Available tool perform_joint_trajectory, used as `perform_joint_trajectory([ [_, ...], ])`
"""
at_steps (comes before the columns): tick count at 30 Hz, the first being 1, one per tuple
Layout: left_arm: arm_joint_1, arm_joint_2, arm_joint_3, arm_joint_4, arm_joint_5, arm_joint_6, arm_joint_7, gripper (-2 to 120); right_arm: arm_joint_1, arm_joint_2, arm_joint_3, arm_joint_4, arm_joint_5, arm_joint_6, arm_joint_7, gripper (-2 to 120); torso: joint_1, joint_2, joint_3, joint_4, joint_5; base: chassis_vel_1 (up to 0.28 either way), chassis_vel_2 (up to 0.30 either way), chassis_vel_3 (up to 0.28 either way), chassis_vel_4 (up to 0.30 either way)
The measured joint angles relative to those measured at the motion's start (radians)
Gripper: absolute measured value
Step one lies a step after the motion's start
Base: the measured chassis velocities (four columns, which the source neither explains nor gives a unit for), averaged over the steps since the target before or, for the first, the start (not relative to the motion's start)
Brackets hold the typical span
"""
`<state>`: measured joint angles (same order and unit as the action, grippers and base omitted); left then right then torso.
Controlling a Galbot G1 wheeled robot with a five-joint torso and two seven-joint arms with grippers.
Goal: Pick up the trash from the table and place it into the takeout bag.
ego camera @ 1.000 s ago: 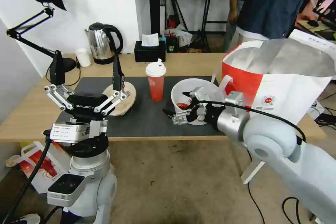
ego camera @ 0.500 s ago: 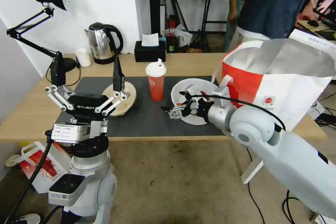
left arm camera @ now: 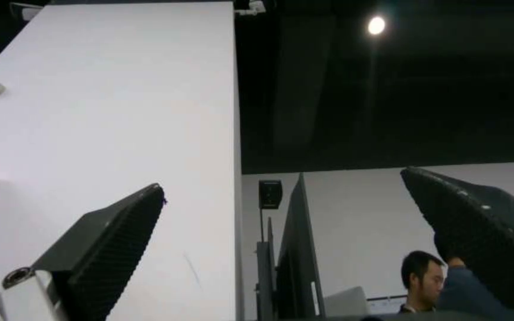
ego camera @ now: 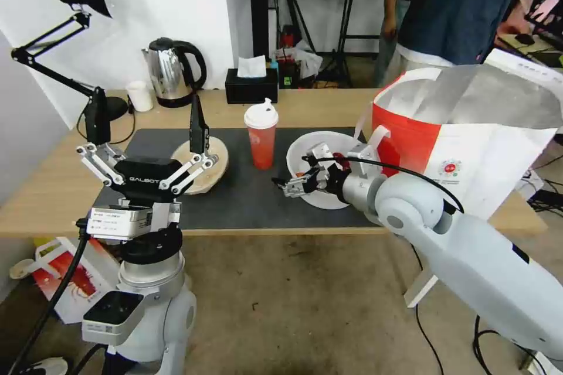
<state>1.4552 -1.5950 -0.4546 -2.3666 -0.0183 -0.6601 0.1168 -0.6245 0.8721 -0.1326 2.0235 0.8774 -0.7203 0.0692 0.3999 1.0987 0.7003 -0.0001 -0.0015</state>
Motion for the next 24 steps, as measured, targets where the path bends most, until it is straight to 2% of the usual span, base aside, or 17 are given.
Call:
perform_joint_trajectory([
  [24, 0.000, 0.000, 0.007, 0.005, 0.001, -0.003, 0.000, 100, 0.003, 0.018, -0.040, -0.054, -0.036, 0.001, 0.002, 98, 0.000, 0.000, 0.000, 0.0000, 0.0000, 0.000, 0.000, 0.000, 0.000],
])
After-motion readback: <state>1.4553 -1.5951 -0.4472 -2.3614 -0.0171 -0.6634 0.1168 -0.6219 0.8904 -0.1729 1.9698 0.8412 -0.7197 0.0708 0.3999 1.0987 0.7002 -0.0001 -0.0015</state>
